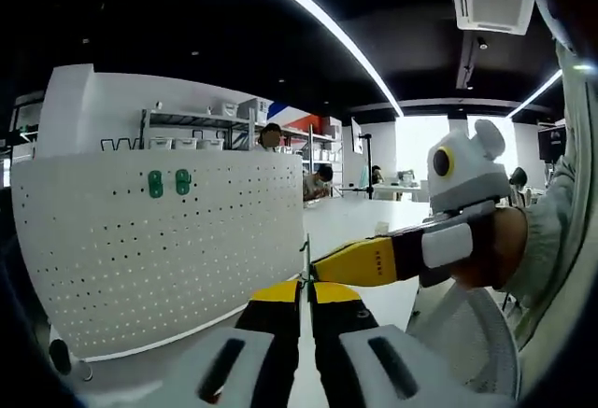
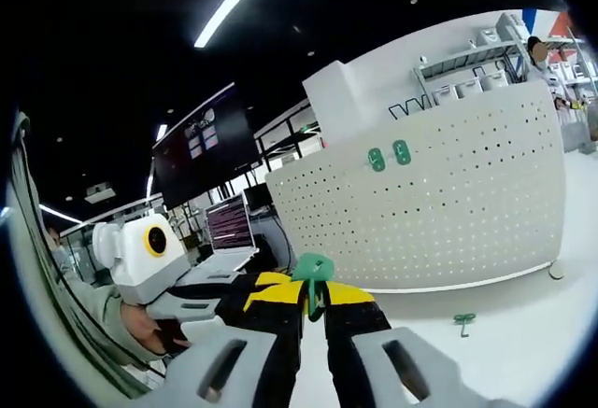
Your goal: Insert the hook assembly into the mounting plate slot until the hook locks in place.
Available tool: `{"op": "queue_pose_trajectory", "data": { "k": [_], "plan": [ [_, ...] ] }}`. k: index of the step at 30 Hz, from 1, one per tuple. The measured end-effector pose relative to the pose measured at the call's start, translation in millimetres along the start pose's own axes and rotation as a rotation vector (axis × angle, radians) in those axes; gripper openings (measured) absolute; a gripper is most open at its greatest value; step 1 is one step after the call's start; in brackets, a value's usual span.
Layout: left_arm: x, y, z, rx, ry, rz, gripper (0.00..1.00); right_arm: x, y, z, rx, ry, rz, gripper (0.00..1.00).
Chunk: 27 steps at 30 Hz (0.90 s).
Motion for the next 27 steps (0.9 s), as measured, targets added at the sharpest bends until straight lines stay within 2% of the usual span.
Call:
{"op": "queue_pose_trajectory", "data": {
  "k": [4,11,27],
  "plan": [
    [0.4,0.1,-0.4,-0.002,0.0,-0.001,0.03,-0.5,0.7,-0.7,-0.018,-0.01,-0.002,0.04],
    [-0.1,1.0,-0.7,0.0,0.0,-0.001,0.04,-1.0,0.7,-6.6,0.052,-0.016,-0.001,0.02],
    [-0.1,3.1,-1.4,0.002,-0.001,-0.016,0.05,-2.9,1.9,-6.4,0.08,-0.01,-0.008,0.01]
  ]
}}
Point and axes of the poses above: the point that each gripper's makers call its tool centre point, and the gripper's own axes: x roughly backward along the fingers, z roughly to its right, y roughly out of its underside, the point moved 7 cm from there along x, roughly backward along the fingers, and after that the axes turned 13 degrees about -x, right-handed, at the moved point
